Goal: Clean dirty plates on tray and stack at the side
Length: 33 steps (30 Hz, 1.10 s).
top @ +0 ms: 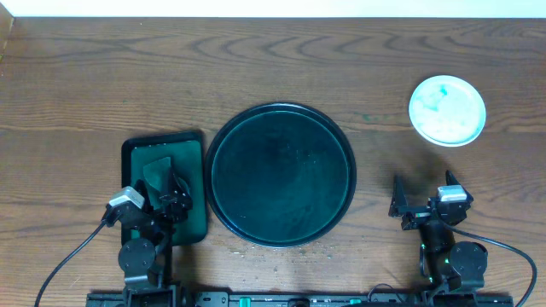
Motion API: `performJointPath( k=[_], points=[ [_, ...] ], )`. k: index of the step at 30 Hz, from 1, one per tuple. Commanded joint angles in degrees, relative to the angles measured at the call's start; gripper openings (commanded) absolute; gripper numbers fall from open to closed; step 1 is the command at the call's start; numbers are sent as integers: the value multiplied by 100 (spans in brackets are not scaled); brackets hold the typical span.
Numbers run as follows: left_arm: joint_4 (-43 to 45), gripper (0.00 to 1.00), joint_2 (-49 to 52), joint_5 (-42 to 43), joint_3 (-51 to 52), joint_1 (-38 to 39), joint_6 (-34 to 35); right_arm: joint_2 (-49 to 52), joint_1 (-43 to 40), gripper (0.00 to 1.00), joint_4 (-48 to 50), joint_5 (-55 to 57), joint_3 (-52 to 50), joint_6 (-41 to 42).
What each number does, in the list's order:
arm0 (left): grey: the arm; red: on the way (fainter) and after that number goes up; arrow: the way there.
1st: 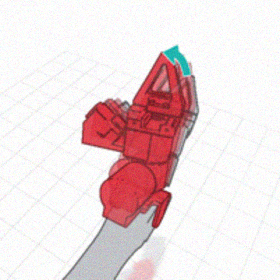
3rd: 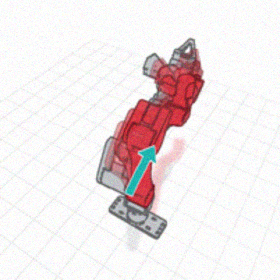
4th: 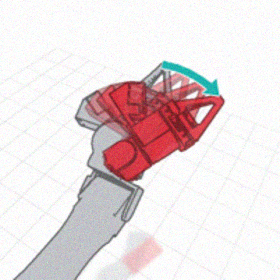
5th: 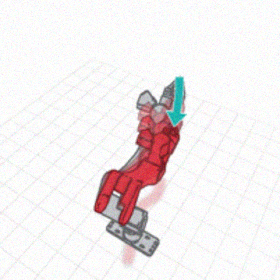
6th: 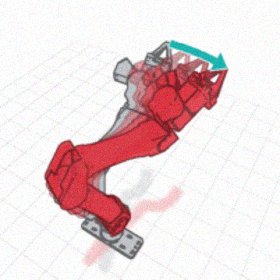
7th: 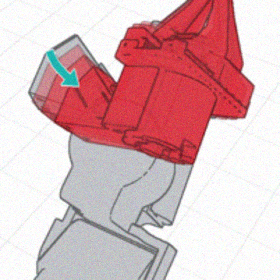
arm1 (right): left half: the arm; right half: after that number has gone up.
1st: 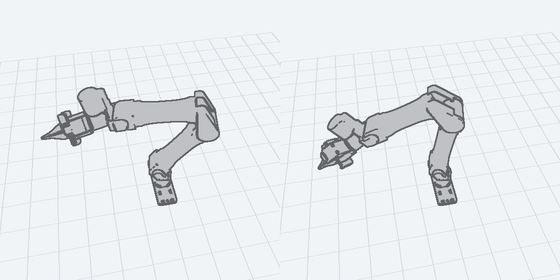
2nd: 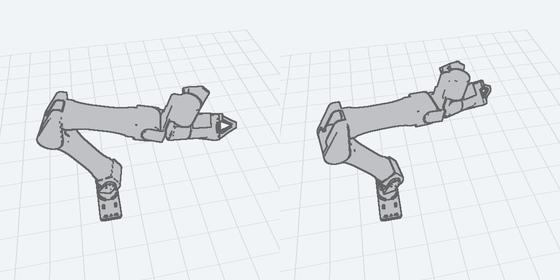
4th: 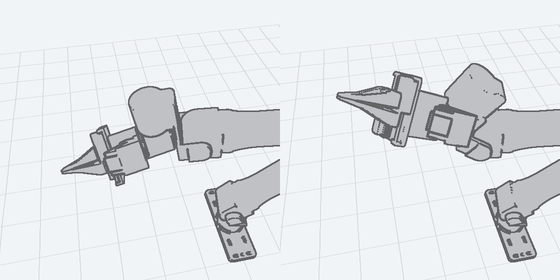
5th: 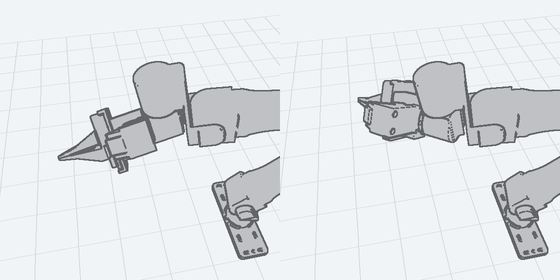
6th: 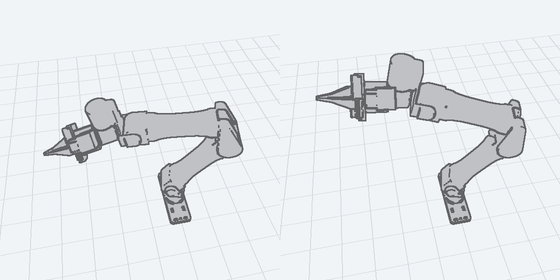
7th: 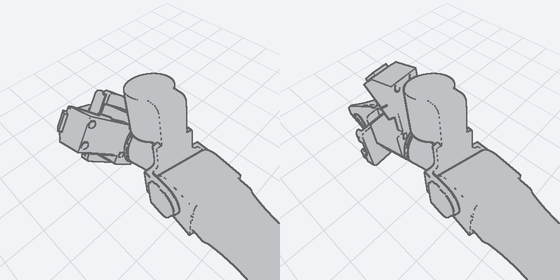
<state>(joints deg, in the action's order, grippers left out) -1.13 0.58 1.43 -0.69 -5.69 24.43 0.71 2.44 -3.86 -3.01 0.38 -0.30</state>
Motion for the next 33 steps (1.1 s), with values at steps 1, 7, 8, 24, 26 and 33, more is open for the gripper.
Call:
performJointPath(
  k=[1,7,8,24,26,33],
  points=[
    [-304,81,-48,-63,46,-2,-332,-33,-105,99,-24,-24,-7,-44],
    [-306,81,-46,-63,46,-2,-684,-33,-105,99,-22,-22,-7,-42],
    [-306,81,-48,-63,46,-2,-684,-33,-105,99,-22,-24,-7,-44],
    [-295,80,-35,-61,46,-2,-678,-33,-105,99,-22,-22,-7,-42],
    [-295,80,-35,-61,46,-2,-678,-33,-105,99,-22,-22,-7,-42],
    [-295,80,-35,-61,46,-2,-680,-33,-105,99,-22,-22,-7,-42]
  ],
)
